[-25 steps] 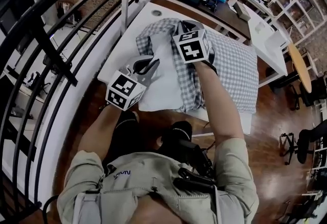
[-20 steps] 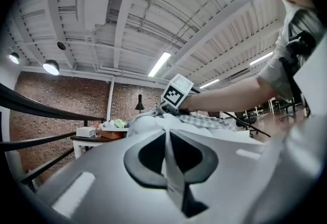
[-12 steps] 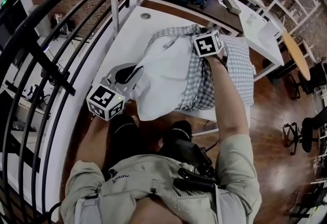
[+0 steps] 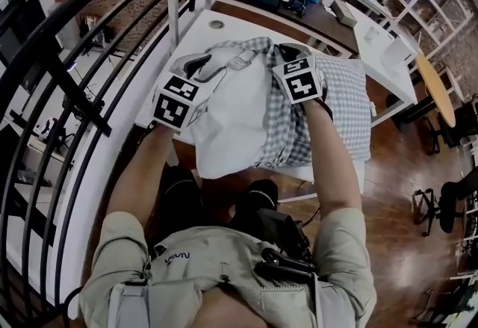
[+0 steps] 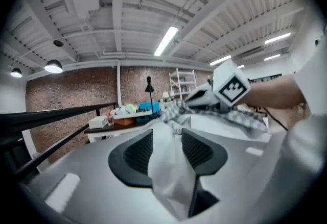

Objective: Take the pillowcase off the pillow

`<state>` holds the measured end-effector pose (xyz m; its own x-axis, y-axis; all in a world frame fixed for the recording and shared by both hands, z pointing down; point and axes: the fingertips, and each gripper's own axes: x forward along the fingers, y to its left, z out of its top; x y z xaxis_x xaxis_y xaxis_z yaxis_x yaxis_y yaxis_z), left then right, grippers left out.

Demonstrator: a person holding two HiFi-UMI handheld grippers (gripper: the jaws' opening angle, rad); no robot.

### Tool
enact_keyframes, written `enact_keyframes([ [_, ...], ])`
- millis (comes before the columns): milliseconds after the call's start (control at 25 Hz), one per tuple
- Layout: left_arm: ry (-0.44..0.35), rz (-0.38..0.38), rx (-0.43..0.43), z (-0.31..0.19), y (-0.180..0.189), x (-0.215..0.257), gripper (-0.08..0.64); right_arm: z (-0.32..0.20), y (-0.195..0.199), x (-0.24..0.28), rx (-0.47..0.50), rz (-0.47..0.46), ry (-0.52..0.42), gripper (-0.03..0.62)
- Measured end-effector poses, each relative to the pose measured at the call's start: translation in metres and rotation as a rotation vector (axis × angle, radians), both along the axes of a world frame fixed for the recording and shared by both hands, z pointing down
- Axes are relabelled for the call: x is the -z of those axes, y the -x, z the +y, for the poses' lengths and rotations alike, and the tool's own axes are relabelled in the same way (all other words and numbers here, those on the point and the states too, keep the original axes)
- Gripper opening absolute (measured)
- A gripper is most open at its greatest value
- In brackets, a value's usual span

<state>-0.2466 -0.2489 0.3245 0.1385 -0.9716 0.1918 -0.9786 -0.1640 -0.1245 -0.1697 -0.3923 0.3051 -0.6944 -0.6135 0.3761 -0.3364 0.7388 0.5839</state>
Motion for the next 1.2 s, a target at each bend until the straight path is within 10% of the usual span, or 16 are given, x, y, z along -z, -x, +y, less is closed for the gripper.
enact_keyframes([
  [160, 0.173, -0.028, 0.013, -0.018, -0.008, -0.040, 0.129, 0.017, 0.007, 0.007, 0.080, -0.053, 0.089, 0.059],
  [400, 0.094, -0.134, -0.067, -0.010, -0.047, -0.046, 0.021, 0.054, 0.041, 0.070, 0.270, -0.316, 0.207, 0.127],
  [640, 0.023, -0.344, -0.074, 0.002, -0.073, -0.051, 0.020, 0.073, 0.094, 0.004, 0.356, 0.096, 0.208, 0.238],
  [680, 0.009, -0.371, -0.072, 0.003, -0.074, -0.050, 0.018, 0.071, 0.097, -0.010, 0.344, 0.174, 0.198, 0.227],
  [760, -0.026, -0.418, -0.066, 0.009, -0.074, -0.044, 0.018, 0.061, 0.104, -0.022, 0.297, 0.238, 0.159, 0.008],
  [960, -0.169, -0.505, -0.056, 0.036, -0.080, -0.016, 0.018, 0.013, 0.111, 0.008, 0.113, 0.178, 0.006, 0.006],
  [1200, -0.299, -0.368, 0.000, 0.059, -0.046, 0.028, 0.015, -0.057, 0.062, 0.012, -0.154, 0.172, -0.053, 0.006],
])
